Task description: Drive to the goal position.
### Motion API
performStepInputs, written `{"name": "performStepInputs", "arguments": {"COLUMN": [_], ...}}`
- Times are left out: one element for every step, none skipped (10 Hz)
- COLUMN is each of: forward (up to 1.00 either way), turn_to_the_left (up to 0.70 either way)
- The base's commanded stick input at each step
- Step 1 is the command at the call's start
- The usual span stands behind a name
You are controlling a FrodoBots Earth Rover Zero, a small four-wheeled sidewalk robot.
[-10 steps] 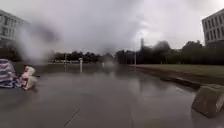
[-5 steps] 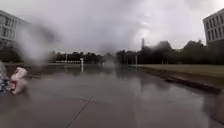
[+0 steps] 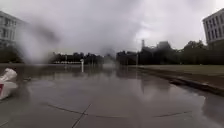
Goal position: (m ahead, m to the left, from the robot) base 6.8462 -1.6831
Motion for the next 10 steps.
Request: {"name": "performStepInputs", "arguments": {"forward": [0.7, 0.7, 0.7, 0.7, 0.7, 0.7, 0.7, 0.7, 0.7, 0.7], "turn_to_the_left": [0.0, 0.0, 0.0, 0.0, 0.0, 0.0, 0.0, 0.0, 0.0, 0.0]}}
